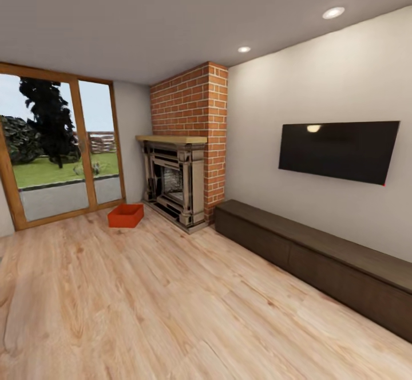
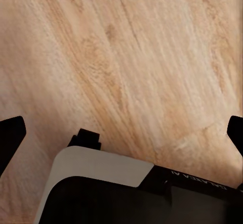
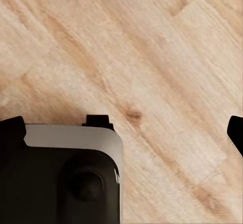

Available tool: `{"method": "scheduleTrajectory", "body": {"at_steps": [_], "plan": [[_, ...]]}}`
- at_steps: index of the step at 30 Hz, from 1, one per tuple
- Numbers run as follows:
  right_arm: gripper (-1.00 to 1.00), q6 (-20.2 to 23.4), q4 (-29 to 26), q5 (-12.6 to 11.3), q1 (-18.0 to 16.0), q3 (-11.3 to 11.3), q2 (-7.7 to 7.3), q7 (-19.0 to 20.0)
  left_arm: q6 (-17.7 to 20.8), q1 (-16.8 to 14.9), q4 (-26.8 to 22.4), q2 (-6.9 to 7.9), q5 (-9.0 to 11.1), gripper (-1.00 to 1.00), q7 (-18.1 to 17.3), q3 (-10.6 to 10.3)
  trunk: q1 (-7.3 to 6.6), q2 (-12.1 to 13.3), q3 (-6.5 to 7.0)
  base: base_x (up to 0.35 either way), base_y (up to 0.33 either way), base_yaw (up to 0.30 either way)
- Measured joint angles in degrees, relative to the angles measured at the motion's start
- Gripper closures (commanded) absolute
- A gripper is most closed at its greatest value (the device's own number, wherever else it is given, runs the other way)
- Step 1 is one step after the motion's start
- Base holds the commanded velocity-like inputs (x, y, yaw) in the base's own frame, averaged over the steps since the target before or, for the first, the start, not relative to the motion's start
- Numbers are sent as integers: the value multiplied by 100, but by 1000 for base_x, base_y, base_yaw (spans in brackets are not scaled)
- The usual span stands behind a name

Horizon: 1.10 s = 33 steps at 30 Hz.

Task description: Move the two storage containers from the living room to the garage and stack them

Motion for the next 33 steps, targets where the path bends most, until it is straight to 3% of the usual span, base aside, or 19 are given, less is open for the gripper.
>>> {"method": "scheduleTrajectory", "body": {"at_steps": [11,33], "plan": [[-100,-18,0,-4,0,3,11,-6,0,0,2,0,0,-100,0,2,0,0,0,322,0,24],[-100,-20,0,-6,-1,0,8,-10,1,1,1,0,0,-100,0,1,0,0,0,322,0,260]]}}
